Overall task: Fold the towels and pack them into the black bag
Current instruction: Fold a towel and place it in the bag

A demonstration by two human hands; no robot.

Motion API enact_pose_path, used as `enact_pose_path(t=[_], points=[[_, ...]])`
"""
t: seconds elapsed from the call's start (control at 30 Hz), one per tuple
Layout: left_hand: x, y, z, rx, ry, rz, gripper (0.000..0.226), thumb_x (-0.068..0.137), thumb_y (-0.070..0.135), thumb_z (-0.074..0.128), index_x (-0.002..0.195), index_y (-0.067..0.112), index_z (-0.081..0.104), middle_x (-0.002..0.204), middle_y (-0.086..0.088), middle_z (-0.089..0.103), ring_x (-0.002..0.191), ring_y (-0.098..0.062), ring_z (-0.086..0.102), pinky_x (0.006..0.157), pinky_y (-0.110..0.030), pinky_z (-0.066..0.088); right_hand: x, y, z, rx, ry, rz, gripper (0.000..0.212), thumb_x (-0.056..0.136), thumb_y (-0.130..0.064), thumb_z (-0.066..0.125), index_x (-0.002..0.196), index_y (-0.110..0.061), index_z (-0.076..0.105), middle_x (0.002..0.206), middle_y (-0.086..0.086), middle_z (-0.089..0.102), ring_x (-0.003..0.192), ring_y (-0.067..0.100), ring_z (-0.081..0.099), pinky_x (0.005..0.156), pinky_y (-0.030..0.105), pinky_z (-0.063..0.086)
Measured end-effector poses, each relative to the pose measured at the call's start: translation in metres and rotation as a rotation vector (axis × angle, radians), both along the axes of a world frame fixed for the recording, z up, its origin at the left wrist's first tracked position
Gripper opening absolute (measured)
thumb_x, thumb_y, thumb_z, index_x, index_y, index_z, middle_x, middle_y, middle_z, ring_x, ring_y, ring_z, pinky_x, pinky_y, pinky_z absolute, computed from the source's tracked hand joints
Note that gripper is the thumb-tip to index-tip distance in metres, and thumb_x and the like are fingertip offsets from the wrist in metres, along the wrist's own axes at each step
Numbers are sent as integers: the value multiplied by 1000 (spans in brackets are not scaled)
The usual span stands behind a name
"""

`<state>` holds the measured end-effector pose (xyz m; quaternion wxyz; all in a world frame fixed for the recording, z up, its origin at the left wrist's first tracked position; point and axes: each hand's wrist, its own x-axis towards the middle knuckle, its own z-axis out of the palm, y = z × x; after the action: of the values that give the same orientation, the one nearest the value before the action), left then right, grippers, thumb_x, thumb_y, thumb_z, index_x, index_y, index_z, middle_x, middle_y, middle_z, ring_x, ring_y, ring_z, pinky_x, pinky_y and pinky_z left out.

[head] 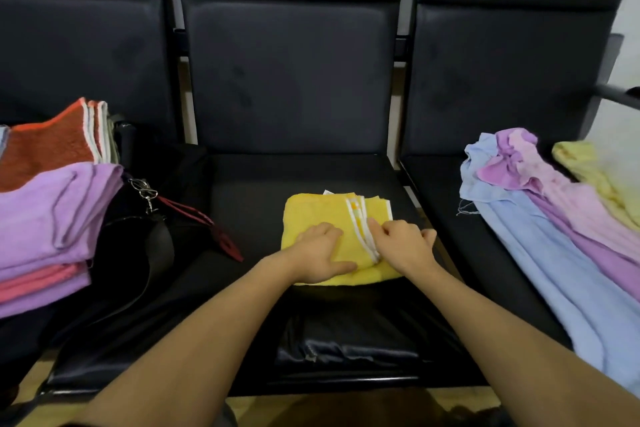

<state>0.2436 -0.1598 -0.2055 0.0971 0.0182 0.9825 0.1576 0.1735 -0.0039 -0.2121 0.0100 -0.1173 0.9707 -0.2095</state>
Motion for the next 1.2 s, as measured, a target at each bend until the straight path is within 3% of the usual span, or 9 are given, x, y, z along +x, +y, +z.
enact_pose_path(t=[0.13, 0.3, 0.4, 0.5, 0.67, 0.77, 0.83, 1.0, 1.2], points=[[12, -22, -4, -223, 43, -31, 80, 85, 64, 49, 147, 21, 23, 155, -4, 5, 142, -26, 6, 114, -43, 8, 5, -12, 0, 223, -32, 21, 63, 84, -76, 34, 71, -17, 55, 95, 2, 58, 105, 24, 51, 101, 46, 24], [23, -34, -9, -293, 86, -25, 70, 91, 48, 49, 148, 17, 19, 153, -10, 11, 139, -28, 15, 113, -42, 17, 12, -25, -1, 302, -9, 73, 38, 96, -47, 42, 116, -18, 56, 126, 7, 50, 122, 29, 42, 109, 46, 18], [24, -37, -11, -297, 129, -54, 71, 92, 37, 50, 150, 19, 14, 154, -10, 13, 140, -28, 18, 112, -39, 21, 14, -22, -2, 300, 72, 88, 30, 100, -37, 34, 118, -20, 51, 114, 5, 58, 115, 27, 50, 112, 44, 14], [21, -35, -13, -286, 147, -81, 76, 89, 29, 54, 151, 28, 10, 155, -5, 15, 141, -24, 18, 110, -37, 24, 12, -12, 1, 193, 130, 80, 17, 101, -30, 32, 104, -19, 45, 78, -2, 60, 91, 20, 60, 115, 42, 3], [16, -31, -12, -187, 125, -79, 79, 87, 14, 53, 148, 40, 10, 156, 1, 11, 142, -21, 15, 112, -40, 20, 8, 6, 3, -8, 76, 68, 21, 92, -15, 43, 74, -19, 32, 62, -6, 46, 67, 10, 46, 118, 40, 4], [13, -27, -14, -150, 19, -126, 80, 88, -2, 40, 146, 46, 13, 158, 5, 2, 146, -23, 0, 114, -53, 11, 12, 8, 1, -4, 49, 67, 12, 84, -11, 50, 91, -17, 42, 87, -3, 51, 91, 17, 50, 116, 40, 14], [12, -26, -17, -132, -67, -141, 84, 87, -8, 35, 146, 48, 14, 159, 10, -2, 146, -24, -7, 113, -59, 9, 17, 6, -3, 101, 37, 60, 43, 84, -15, 52, 125, -20, 40, 121, 3, 44, 118, 25, 41, 112, 40, 19], [10, -26, -13, -4, -97, -67, 51, 96, 28, 40, 142, 48, 29, 158, 13, 9, 146, -18, -3, 114, -50, 1, 10, -1, -3, 184, 77, 40, 46, 91, -26, 44, 137, -29, 41, 140, 5, 33, 130, 28, 28, 110, 43, 16], [2, -17, -11, -16, 202, 118, 39, 101, 39, 27, 121, 25, 57, 134, 1, 40, 124, -22, 34, 101, -40, 21, -7, -10, -1, 137, 180, -216, 51, 91, -44, 49, 124, -6, 47, 129, 14, 43, 120, 30, 39, 101, 40, 29]])
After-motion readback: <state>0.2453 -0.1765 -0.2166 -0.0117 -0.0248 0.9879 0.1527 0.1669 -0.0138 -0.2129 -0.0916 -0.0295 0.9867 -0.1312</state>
